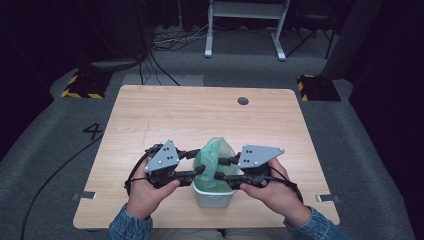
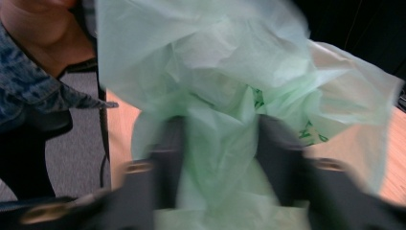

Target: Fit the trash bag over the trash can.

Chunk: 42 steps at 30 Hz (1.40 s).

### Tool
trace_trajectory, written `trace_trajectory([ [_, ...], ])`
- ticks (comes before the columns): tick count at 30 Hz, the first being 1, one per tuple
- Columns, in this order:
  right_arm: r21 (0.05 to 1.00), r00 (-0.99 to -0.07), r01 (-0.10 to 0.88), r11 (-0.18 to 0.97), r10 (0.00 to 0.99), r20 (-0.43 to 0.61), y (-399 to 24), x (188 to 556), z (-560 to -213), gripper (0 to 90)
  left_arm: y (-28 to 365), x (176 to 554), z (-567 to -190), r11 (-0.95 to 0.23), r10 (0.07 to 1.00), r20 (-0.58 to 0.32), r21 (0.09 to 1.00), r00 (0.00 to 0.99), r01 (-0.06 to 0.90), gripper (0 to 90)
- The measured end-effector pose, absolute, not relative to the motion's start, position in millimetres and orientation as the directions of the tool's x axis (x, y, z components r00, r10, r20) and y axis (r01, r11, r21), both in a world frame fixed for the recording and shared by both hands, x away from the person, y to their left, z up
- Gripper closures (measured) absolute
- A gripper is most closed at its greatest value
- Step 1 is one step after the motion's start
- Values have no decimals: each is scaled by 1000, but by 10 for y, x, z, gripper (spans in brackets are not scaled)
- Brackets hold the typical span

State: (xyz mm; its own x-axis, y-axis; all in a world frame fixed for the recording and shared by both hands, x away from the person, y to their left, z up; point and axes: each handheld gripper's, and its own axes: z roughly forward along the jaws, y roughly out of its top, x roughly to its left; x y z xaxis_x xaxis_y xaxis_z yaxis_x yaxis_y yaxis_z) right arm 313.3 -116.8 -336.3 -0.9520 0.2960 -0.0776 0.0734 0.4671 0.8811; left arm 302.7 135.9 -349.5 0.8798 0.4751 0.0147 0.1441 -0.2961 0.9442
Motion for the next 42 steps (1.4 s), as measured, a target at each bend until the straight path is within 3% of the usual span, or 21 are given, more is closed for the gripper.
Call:
trace_trajectory([
  [1, 878, -951, 74, 474, 298, -81, -1178, 3148, -3359, 865, 1369, 3013, -3499, -294, 482, 15, 944, 876, 146, 470],
  [4, 880, -948, 83, 467, 310, -75, -1204, 3161, -3353, 893, 1449, 2974, -3501, -305, 496, 20, 940, 868, 153, 455],
  [11, 899, -926, 92, 428, 369, -81, -1296, 3197, -3302, 900, 1602, 2838, -3496, -316, 497, 29, 937, 867, 149, 408],
  [19, 910, -925, 91, 405, 373, -73, -1241, 3183, -3307, 899, 1404, 2827, -3478, -334, 454, 39, 933, 890, 130, 418],
  [21, 910, -930, 88, 404, 361, -70, -1242, 3177, -3309, 899, 1370, 2849, -3479, -333, 450, 31, 933, 893, 135, 491],
  [23, 910, -930, 87, 406, 360, -72, -1260, 3175, -3307, 900, 1362, 2871, -3480, -322, 454, 19, 936, 891, 144, 627],
  [24, 910, -931, 88, 405, 359, -70, -1293, 3179, -3302, 899, 1374, 2889, -3474, -332, 460, 30, 933, 887, 140, 749],
  [25, 910, -931, 88, 405, 359, -70, -1293, 3179, -3302, 899, 1386, 2900, -3472, -334, 466, 30, 932, 884, 145, 749],
  [26, 911, -927, 89, 402, 367, -71, -1338, 3182, -3294, 899, 1397, 2908, -3472, -335, 471, 28, 931, 882, 148, 826],
  [27, 911, -926, 91, 402, 370, -71, -1362, 3182, -3289, 899, 1406, 2911, -3474, -333, 476, 23, 930, 879, 156, 848],
  [42, 904, -894, 105, 414, 438, -97, -1712, 3188, -3258, 900, 1588, 2941, -3497, -368, 558, 73, 915, 827, 167, 871],
])
